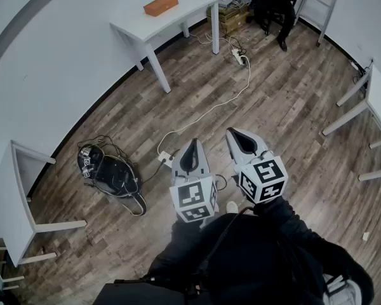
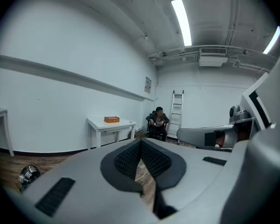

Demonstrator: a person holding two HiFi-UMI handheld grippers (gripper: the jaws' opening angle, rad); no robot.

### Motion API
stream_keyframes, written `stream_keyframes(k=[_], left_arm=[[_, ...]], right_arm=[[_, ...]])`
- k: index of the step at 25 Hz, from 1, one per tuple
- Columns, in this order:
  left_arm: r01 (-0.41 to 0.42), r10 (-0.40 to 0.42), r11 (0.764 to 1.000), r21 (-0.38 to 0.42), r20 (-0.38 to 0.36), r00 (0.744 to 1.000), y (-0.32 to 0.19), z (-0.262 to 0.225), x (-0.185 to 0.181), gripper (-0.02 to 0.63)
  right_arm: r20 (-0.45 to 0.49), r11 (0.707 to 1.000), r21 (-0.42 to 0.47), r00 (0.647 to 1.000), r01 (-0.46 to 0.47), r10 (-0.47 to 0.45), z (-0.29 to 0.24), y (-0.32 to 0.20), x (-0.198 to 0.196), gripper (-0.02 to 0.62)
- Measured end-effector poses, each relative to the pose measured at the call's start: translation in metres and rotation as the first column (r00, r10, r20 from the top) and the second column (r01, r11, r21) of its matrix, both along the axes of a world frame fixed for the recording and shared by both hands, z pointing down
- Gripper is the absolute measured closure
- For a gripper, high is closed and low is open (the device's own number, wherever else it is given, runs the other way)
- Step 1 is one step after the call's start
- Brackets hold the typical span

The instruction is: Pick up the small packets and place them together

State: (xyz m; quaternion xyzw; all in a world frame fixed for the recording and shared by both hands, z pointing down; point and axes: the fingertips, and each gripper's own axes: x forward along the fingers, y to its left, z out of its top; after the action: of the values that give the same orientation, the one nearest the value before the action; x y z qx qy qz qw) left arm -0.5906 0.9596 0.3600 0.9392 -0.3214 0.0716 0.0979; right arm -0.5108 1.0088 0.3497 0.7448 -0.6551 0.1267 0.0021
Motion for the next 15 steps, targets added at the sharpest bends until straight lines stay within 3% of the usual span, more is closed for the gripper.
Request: stream_keyframes(k=[15], left_arm=[[-0.015,0.015,1.0,-0.007,0.007,1.0,-0.0041,0.0054,-0.0021,0.607]], right_arm=[[0.038,1.0,0.012,0.999,0.004,-0.004,0.007,-0.0058,-0.0029,0.594]])
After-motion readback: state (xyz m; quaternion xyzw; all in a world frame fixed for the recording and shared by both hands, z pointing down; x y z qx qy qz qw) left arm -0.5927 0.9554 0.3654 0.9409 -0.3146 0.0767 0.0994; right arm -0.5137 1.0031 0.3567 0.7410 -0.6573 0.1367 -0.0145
